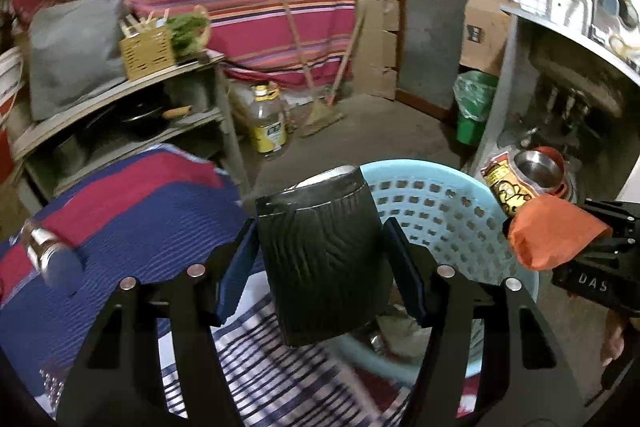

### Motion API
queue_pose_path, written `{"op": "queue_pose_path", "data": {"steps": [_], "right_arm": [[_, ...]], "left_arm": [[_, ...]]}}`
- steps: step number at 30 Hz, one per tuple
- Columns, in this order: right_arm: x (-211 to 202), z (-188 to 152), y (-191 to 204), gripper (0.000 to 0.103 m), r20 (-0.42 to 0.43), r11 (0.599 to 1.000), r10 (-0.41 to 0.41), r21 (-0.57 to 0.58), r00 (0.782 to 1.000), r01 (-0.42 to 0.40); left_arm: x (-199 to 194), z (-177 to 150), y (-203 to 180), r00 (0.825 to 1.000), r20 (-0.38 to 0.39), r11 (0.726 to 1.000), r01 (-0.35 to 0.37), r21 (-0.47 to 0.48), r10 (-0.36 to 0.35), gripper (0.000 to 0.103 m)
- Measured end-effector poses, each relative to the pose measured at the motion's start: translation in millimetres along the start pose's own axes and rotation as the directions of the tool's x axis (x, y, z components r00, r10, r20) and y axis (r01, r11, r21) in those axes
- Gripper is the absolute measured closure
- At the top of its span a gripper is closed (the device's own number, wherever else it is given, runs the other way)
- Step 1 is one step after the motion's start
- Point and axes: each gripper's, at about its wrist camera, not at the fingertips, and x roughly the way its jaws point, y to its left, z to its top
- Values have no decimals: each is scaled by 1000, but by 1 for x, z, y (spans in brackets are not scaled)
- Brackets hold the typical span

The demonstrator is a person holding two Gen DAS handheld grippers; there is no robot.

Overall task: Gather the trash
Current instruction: 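Carry the black cup and orange bag with both tools over the blue basket, then open both tools to drop the cup and orange bag into the basket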

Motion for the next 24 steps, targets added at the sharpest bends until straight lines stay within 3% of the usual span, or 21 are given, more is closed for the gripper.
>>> {"op": "queue_pose_path", "data": {"steps": [3,7,10,18,24], "right_arm": [[2,-1,-12,71,-1,1000,-2,17,1000,2],[5,-1,-19,71,-2,1000,2,29,1000,-1],[7,-1,-18,71,-4,1000,6,28,1000,-6],[23,6,3,71,-18,999,49,13,999,-49],[39,7,28,70,5,999,26,-33,1000,-26]], "left_arm": [[8,5,-12,1000,-7,1000,14,11,-14,40],[13,10,-13,1000,4,1000,13,-6,-13,24],[10,11,-11,1000,11,1000,17,-21,-17,20],[-25,-1,21,987,79,988,-137,-74,143,6],[-52,-12,47,969,105,972,-213,-101,223,6]]}}
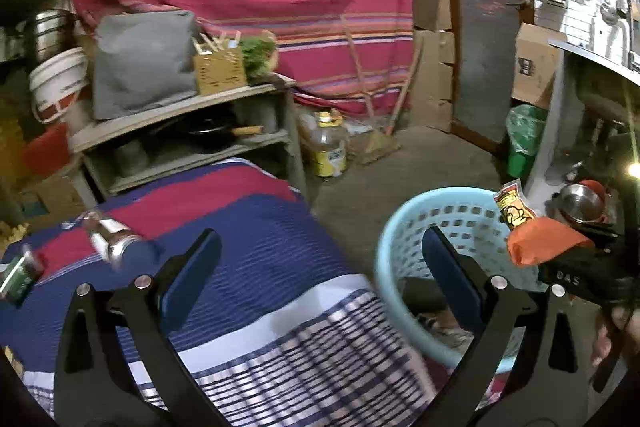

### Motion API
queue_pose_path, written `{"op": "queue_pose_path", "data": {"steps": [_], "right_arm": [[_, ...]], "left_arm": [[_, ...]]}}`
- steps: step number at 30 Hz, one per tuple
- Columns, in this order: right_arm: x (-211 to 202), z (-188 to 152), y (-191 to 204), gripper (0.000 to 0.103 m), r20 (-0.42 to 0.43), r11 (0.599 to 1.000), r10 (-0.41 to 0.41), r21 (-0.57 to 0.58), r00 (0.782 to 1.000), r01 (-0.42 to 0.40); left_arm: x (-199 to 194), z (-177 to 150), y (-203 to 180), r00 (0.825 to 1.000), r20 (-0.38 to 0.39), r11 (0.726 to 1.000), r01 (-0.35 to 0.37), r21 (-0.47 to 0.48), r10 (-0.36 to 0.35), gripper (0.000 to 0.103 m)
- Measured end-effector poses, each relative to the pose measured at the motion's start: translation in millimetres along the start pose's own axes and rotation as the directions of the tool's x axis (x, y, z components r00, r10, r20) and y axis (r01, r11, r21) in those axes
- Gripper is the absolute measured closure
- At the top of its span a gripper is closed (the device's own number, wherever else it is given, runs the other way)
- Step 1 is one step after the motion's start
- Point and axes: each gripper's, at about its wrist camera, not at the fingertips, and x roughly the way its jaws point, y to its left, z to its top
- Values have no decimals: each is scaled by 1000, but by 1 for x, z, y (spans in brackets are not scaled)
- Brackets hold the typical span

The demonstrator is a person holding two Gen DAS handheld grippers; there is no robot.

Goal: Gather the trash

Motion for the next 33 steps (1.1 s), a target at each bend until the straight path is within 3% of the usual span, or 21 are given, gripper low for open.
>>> {"op": "queue_pose_path", "data": {"steps": [4,7,8,11,15,23,28,33], "right_arm": [[7,0,7,69,20,999,-31,-10,999,32],[11,-2,10,41,22,999,-44,-3,999,44],[12,-2,11,36,20,999,-49,-5,999,49],[13,-3,14,31,5,998,-56,-5,998,56],[3,-4,14,13,14,998,-58,16,998,58],[-54,-22,44,7,118,1000,-27,8,993,26],[-107,-51,98,5,208,996,62,-68,976,-49],[-148,-80,150,5,267,982,145,-157,953,-105]], "left_arm": [[-10,-3,17,1000,12,999,-26,-25,26,6],[-18,-8,29,998,15,998,-54,-36,54,6],[-20,-9,33,998,15,997,-61,-41,61,6],[-31,-15,47,996,19,995,-84,-62,85,6],[-54,-25,65,992,30,989,-121,-79,124,6],[-128,-53,112,977,62,974,-198,-112,206,5],[-172,-82,148,960,49,948,-265,-173,277,5],[-206,-110,168,941,37,929,-326,-176,338,5]]}}
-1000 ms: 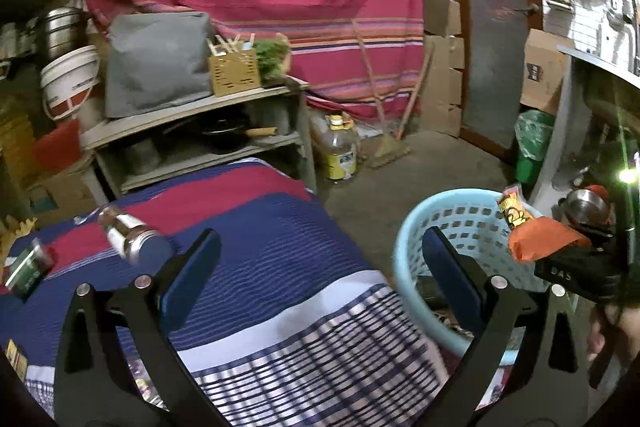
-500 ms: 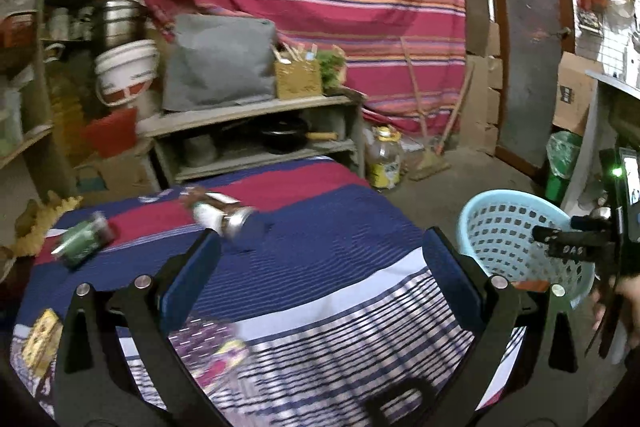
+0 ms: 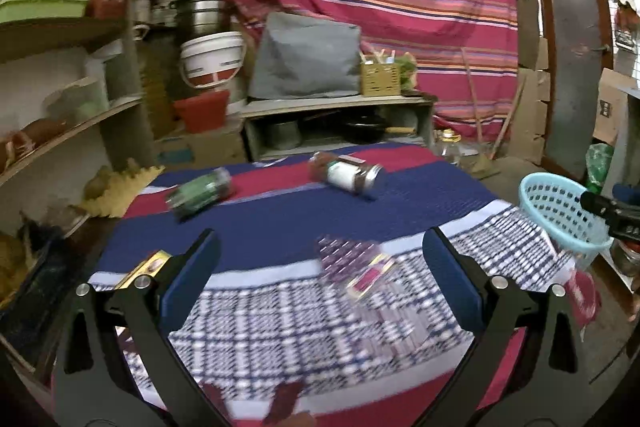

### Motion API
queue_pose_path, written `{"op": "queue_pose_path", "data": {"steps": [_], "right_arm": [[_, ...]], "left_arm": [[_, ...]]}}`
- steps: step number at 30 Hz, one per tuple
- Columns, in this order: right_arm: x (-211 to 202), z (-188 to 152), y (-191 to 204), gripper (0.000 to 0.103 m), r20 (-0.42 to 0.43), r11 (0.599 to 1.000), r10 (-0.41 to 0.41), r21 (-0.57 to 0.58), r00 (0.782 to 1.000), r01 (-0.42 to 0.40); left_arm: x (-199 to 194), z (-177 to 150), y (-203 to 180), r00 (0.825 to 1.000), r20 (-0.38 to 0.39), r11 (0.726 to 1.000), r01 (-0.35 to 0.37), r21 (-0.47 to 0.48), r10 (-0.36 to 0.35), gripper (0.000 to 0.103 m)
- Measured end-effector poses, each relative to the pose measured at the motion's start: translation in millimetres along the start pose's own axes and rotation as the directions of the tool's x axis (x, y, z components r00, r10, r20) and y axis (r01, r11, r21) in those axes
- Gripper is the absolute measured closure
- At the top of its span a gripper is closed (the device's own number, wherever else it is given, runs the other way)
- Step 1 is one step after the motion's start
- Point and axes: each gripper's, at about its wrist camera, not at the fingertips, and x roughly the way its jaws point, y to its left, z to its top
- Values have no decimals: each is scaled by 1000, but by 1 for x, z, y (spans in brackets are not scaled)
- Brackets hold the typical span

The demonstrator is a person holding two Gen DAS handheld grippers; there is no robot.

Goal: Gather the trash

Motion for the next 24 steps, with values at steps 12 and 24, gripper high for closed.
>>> {"op": "queue_pose_path", "data": {"steps": [12,24], "right_arm": [[-39,-30,101,5,30,995,65,-77,997,-62],[-40,-53,126,5,62,997,-62,-37,996,64]], "left_arm": [[-26,-29,34,1000,18,1000,-19,-22,20,5],[-14,-45,50,999,-14,996,-40,-76,39,5]]}}
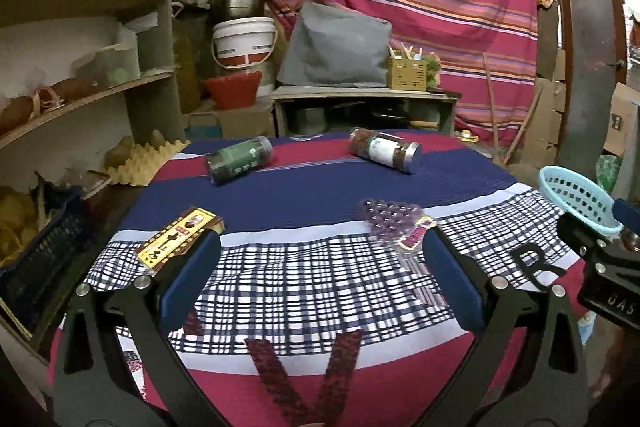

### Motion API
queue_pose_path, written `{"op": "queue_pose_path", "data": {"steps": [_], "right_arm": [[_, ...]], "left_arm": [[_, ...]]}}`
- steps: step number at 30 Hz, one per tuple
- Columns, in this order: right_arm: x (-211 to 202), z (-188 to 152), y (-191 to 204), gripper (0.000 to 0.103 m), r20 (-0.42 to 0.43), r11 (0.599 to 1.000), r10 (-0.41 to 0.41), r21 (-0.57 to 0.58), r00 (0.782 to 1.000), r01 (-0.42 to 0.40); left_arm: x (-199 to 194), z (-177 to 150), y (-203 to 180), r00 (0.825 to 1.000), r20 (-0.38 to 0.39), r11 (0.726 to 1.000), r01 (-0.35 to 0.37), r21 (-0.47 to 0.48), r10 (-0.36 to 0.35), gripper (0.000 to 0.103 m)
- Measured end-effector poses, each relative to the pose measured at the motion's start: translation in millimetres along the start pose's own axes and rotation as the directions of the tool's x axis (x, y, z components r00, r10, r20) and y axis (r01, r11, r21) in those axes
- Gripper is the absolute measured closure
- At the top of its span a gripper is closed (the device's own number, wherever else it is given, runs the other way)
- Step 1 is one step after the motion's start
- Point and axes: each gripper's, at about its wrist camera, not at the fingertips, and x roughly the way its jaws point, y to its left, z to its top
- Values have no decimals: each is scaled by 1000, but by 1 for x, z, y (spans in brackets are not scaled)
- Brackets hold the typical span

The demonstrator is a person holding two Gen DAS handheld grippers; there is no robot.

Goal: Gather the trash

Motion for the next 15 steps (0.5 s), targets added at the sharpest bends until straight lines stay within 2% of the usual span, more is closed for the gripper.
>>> {"op": "queue_pose_path", "data": {"steps": [3,6,15], "right_arm": [[-1,-2,-3,5,0,999,-33,7,999,33],[-2,-1,-6,5,12,998,-56,14,998,56],[1,0,-14,5,13,996,-89,30,996,89]], "left_arm": [[9,-3,1,999,-35,999,39,-31,-40,5],[20,-8,-6,995,-76,998,58,-17,-59,5],[22,-5,-20,993,-67,995,100,-3,-100,5]]}}
